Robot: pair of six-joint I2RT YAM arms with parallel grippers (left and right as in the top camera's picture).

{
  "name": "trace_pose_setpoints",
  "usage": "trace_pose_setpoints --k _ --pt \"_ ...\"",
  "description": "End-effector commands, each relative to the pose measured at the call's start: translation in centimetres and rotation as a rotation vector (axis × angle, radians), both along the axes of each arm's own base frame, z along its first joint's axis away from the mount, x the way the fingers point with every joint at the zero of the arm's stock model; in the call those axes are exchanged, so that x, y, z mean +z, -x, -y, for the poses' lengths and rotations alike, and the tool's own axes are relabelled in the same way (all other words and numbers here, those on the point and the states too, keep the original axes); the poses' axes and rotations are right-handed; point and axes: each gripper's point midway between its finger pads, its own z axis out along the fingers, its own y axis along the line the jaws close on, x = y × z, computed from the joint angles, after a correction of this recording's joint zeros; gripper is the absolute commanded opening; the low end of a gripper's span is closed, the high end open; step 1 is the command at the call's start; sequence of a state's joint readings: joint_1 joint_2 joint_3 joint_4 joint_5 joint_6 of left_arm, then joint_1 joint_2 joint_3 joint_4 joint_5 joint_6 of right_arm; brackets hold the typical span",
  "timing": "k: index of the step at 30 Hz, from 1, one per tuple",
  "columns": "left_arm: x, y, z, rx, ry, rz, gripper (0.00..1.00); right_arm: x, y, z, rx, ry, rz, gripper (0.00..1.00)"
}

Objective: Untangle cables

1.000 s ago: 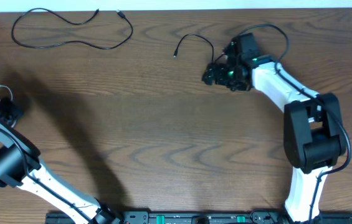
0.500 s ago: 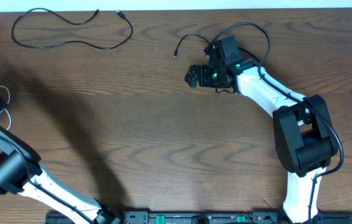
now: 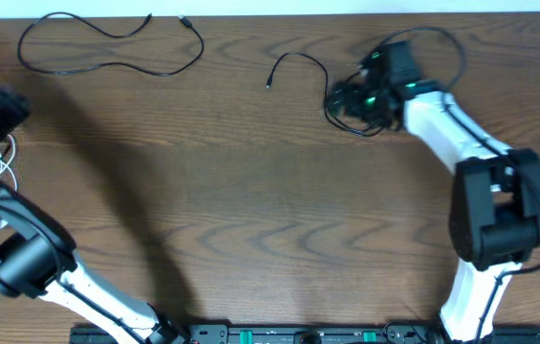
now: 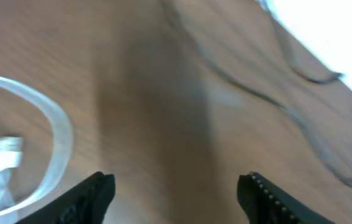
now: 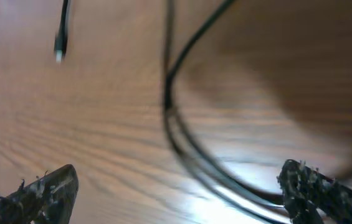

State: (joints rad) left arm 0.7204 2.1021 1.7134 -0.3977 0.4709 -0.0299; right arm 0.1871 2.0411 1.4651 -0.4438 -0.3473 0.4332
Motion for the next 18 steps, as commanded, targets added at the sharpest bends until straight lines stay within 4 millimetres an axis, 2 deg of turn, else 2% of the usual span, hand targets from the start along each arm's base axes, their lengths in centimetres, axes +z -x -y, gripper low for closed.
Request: trace_pose_setpoints --k 1,3,5,6,12,13,14,18 --pt "1.2 -3.5 5.5 -0.086 0.078 0.051 0.73 2.1 -1.0 3.3 -0.074 -0.011 0.03 0.99" --pt "1.1 -4.9 8.4 -0.116 0.111 0.046 0.77 1.7 -0.8 5.2 -0.11 -0.006 0.0 0.99" --pt "1.0 -6.0 11.5 -0.128 0.167 0.033 0.9 1.3 -0.4 6.6 -0.138 -0.002 -0.03 0.99" --pt "0.9 -6.4 13.1 -0.129 0.2 0.024 0.92 1.1 -0.2 7.3 -0.152 0.0 -0.045 0.99" --pt "0.6 -8.6 24.4 -0.188 0.375 -0.037 0.92 0.6 0.3 10.2 -0.213 0.002 -0.091 0.99" --pt "0.6 -8.8 26.8 -0.213 0.392 -0.049 0.92 0.6 0.3 10.6 -0.222 0.002 -0.091 0.99" --pt "0.6 -9.0 30.8 -0.272 0.402 -0.068 0.92 0.6 0.2 11.5 -0.24 0.001 -0.091 0.99" --pt "0.1 -8.6 38.6 -0.384 0.345 -0.105 0.92 0.6 0.1 13.1 -0.273 0.002 -0.091 0.99"
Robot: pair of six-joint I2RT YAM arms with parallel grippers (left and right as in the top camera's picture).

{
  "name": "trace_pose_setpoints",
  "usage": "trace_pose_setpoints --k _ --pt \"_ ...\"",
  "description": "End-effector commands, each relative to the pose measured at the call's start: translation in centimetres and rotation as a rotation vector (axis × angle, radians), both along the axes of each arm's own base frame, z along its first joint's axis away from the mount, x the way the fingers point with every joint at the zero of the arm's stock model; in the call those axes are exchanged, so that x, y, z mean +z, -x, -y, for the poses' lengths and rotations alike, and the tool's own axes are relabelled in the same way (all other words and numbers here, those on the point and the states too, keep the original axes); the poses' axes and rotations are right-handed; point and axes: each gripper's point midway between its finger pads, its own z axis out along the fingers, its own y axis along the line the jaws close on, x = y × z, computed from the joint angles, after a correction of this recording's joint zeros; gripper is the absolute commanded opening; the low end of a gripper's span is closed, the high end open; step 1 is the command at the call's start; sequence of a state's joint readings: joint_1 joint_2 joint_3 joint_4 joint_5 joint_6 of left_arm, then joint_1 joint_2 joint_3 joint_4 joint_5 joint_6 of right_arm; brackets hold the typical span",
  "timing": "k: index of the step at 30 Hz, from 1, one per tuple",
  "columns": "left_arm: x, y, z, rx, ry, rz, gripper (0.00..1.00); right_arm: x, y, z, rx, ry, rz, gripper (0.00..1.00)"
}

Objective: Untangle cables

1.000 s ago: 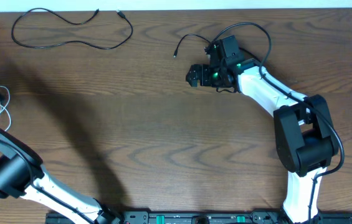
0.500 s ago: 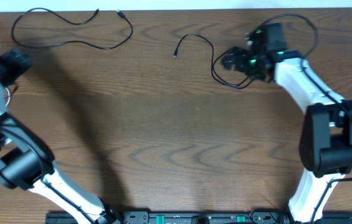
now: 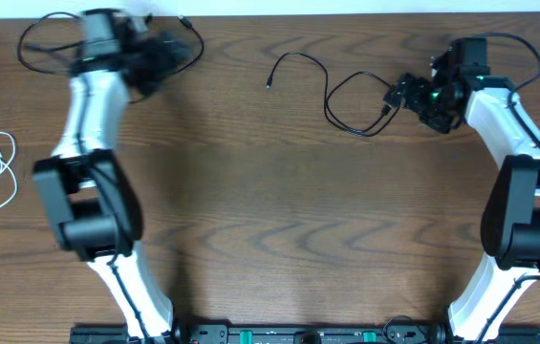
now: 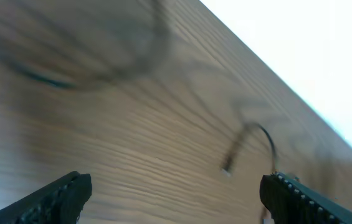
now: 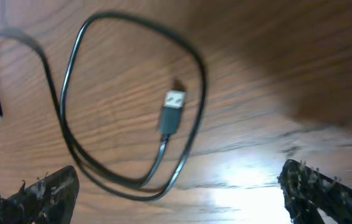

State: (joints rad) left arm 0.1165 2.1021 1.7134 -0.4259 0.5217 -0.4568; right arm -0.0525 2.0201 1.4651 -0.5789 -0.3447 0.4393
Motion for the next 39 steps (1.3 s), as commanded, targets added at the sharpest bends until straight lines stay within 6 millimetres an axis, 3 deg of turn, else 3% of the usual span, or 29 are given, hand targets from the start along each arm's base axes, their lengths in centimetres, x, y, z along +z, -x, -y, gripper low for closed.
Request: trace_pose_setpoints --k 1,5,10,17,21,39 --pt "-0.1 0.6 7.9 -0.08 -0.029 -0.023 0.92 1.1 -0.4 1.6 -0.033 0.0 0.026 0.99" --pt "-0.7 1.8 14.1 -0.141 -0.157 -0.011 0.93 0.9 -0.1 2.7 -0.058 0.014 0.012 0.99" --pt "-1.1 3.5 20.5 -0.192 -0.32 0.048 0.93 0.3 0.6 3.7 -0.085 0.069 -0.028 0.99" --pt "-1.7 4.6 26.5 -0.219 -0.457 0.162 0.93 0.1 1.0 3.7 -0.085 0.07 -0.046 0.99" --pt "-3.5 5.1 28.2 -0.252 -0.457 0.156 0.93 0.0 1.2 3.7 -0.085 0.069 -0.055 0.99" --pt "-11.5 6.4 29.9 -0.311 -0.459 0.042 0.93 -0.2 1.6 3.7 -0.085 0.068 -0.074 0.99"
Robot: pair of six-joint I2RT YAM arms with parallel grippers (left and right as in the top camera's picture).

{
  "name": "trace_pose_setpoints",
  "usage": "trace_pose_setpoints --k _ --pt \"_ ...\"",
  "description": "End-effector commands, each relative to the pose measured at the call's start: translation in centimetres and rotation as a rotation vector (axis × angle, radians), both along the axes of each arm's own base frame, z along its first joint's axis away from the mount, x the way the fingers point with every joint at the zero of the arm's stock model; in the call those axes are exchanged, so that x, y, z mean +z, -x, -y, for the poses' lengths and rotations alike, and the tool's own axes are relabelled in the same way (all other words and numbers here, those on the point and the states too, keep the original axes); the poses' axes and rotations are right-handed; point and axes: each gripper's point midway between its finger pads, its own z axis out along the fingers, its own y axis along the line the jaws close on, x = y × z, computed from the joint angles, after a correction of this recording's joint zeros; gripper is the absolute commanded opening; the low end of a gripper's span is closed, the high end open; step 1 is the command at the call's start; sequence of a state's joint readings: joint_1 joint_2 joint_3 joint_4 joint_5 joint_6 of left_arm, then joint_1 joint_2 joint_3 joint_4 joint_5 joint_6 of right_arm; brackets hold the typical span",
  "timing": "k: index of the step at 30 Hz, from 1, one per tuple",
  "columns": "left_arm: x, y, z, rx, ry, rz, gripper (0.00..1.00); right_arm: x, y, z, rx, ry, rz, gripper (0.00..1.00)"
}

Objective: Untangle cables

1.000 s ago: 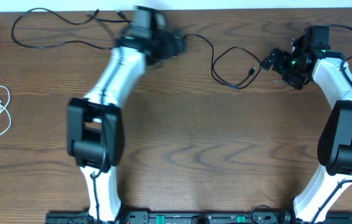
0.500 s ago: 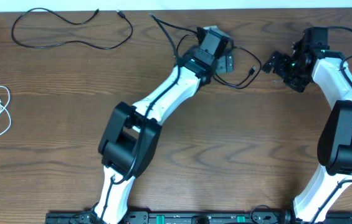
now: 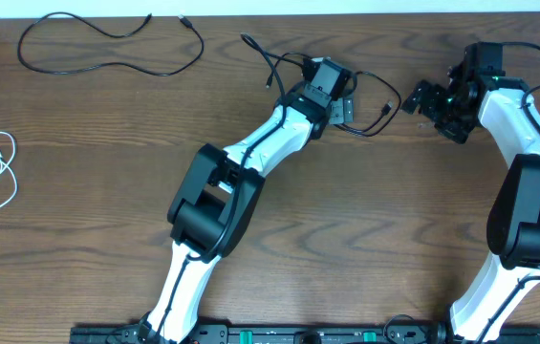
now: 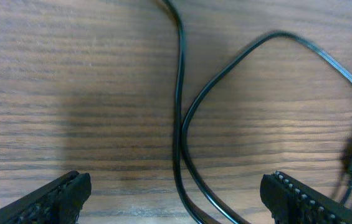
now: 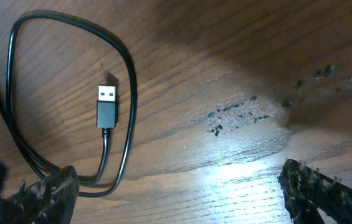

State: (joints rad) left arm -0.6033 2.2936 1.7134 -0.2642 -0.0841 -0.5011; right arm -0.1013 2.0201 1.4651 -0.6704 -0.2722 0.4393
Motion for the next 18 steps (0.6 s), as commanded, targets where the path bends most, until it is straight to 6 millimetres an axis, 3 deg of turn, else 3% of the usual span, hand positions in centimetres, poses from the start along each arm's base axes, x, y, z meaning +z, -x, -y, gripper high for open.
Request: trace_pose_setpoints --k 1,8,11,18 --pt "-2.5 0.5 0.4 -0.003 -0.022 -0.035 0.93 1.0 -0.2 0.3 -0.007 0.01 0.022 0.99" --pt "-2.6 1.0 1.0 -0.065 -0.085 -0.01 0.84 1.0 -0.3 0.3 -0.007 0.01 0.022 0.99" --pt "-2.9 1.3 0.7 -0.061 -0.137 0.001 0.75 1.0 -0.2 0.3 -0.007 0.009 0.022 0.99" --pt "-5.4 2.3 0.4 -0.084 -0.188 -0.045 0.75 1.0 -0.2 0.3 -0.007 0.009 0.022 0.99"
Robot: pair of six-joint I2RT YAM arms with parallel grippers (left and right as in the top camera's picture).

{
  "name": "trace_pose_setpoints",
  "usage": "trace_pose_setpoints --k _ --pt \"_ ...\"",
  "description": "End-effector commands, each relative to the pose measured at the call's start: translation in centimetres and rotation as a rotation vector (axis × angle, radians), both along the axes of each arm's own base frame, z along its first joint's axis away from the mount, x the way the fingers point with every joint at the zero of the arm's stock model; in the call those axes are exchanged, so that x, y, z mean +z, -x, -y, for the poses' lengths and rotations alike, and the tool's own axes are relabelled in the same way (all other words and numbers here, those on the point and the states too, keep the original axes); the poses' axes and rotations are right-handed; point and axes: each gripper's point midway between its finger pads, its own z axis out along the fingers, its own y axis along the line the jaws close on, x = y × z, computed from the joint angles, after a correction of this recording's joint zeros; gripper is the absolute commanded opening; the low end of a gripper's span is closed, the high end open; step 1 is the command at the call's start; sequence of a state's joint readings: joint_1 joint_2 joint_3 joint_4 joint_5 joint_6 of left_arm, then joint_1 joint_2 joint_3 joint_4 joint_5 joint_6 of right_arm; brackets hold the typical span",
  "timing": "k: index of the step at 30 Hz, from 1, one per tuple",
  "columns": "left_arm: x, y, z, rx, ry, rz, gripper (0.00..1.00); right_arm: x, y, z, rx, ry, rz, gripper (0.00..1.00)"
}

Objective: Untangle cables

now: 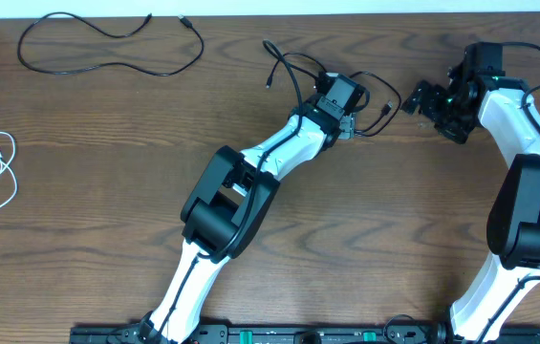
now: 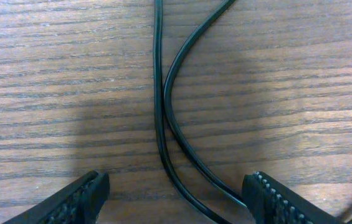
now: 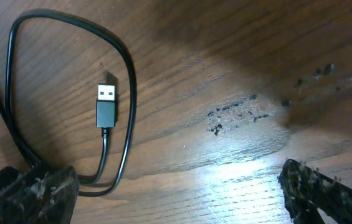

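Note:
A black cable [image 1: 293,59] lies looped at the table's back centre, with its USB plug [image 3: 106,106] inside the loop. My left gripper [image 1: 344,103] is down over that loop and open. In the left wrist view two strands of the cable [image 2: 159,93] run side by side between the fingers of the left gripper [image 2: 176,200]. My right gripper [image 1: 422,98] sits just right of the loop. In the right wrist view that gripper [image 3: 182,194] is open and holds nothing.
A second, longer black cable [image 1: 107,43] lies spread along the back left. A coiled white cable rests at the left edge. The wooden table's far edge [image 1: 270,15] runs close behind the loop.
My left gripper has shifted a little right over the loop and its fingers stand closer together, with two strands now between them. The right arm has not moved.
My left gripper was first at the far left by the white cable while the right one was over the black loop. Then the left was at the back-left cable and the right had drawn off to the right. The left then stood at the loop, where it is now.

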State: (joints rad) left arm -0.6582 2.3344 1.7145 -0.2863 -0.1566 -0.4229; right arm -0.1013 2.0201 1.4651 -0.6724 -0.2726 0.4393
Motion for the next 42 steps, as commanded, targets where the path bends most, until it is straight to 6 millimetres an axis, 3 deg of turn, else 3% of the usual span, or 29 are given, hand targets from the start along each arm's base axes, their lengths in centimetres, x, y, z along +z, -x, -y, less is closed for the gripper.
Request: trace_pose_setpoints --k 1,4,11,16,23,28,31,36,42 --pt "-3.4 0.6 -0.8 -0.01 -0.069 -0.048 0.75 1.0 -0.3 0.3 -0.007 0.01 0.023 0.99" --pt "-4.3 0.8 -1.4 -0.009 -0.108 -0.055 0.74 1.0 -0.2 0.3 -0.007 0.009 0.019 0.99" --pt "-4.5 0.9 -4.0 0.001 -0.256 -0.047 0.53 0.9 0.1 0.3 -0.007 0.008 0.009 0.99" --pt "-4.8 1.2 -6.1 0.02 -0.318 -0.08 0.48 0.8 0.2 0.3 -0.007 0.008 0.002 0.99" --pt "-5.7 0.7 -13.2 0.209 -0.327 -0.204 0.37 0.8 0.4 0.3 -0.007 0.007 -0.006 0.99" --pt "-7.1 1.3 -16.0 0.245 -0.136 -0.392 0.34 0.8 0.2 0.3 -0.008 0.007 0.0 0.99" --pt "-7.3 1.4 -18.3 0.289 -0.06 -0.464 0.23 0.9 0.2 0.3 -0.008 0.007 0.002 0.99" --pt "-7.6 2.5 -23.9 0.399 -0.072 -0.561 0.08 0.9 0.2 0.3 -0.008 0.007 0.002 0.99" --pt "-7.4 4.4 -30.8 0.503 -0.163 -0.641 0.08 0.9 0.1 0.3 -0.008 0.008 0.005 0.99"
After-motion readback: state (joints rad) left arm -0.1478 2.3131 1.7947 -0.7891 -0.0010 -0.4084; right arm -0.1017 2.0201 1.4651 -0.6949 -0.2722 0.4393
